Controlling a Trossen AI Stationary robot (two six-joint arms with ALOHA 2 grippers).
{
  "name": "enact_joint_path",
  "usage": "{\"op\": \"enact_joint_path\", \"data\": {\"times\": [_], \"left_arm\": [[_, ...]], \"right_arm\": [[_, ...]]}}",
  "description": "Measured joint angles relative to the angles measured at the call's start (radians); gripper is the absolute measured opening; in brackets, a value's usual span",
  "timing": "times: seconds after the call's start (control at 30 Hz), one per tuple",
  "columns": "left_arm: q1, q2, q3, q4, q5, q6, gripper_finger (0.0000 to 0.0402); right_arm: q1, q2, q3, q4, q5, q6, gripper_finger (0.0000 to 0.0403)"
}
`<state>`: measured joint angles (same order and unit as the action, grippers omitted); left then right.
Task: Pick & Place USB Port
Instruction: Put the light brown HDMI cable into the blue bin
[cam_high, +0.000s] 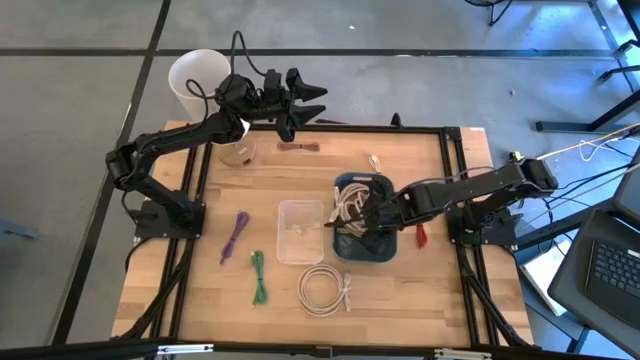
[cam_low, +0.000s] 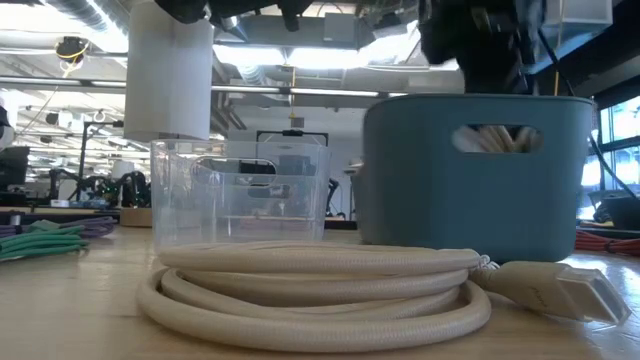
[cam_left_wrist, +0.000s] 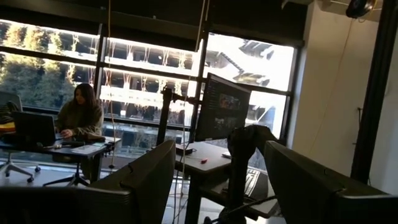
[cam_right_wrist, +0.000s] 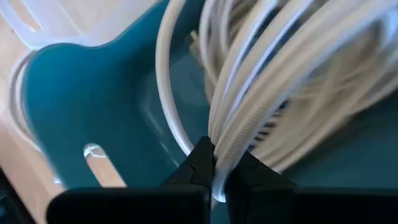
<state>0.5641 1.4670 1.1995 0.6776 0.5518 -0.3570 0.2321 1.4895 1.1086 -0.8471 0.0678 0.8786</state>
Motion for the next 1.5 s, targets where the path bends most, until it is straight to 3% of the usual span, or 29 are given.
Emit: {"op": "enact_joint_path", "data": {"times": [0.13,0.3,0.67,0.83,0.97,1.13,1.3,1.5], "left_arm": [[-0.008,0.0,0.0,0.003,0.0,0.0,0.0239],[-0.008,0.0,-0.001,0.007,0.0,0.0,0.0239],[-0.008,-0.007,0.003,0.008,0.004,0.002,0.0239],[-0.008,-0.02,0.004,-0.002,0.017,0.002,0.0239],[-0.024,-0.061,0.004,-0.009,0.075,0.004,0.0239],[-0.107,-0.172,0.005,-0.193,0.048,0.127,0.0239],[-0.266,-0.305,0.006,-0.448,-0.079,0.215,0.0239],[-0.577,-0.369,0.008,-0.708,-0.355,0.157,0.0239]], "right_arm": [[0.0,0.0,-0.129,0.197,-0.1,0.031,0.0013],[0.0,-0.008,-0.197,0.283,-0.106,0.069,0.002],[-0.003,0.002,-0.134,0.242,-0.071,0.023,0.0185],[-0.003,0.002,-0.102,0.188,0.034,0.017,0.0205],[0.003,0.002,-0.01,0.044,0.21,-0.02,0.0195],[0.01,0.002,0.152,-0.183,0.421,-0.102,0.0169],[0.009,0.001,0.301,-0.439,0.59,-0.113,0.0148],[0.008,0.0,0.442,-0.666,0.731,-0.101,0.0135]]}}
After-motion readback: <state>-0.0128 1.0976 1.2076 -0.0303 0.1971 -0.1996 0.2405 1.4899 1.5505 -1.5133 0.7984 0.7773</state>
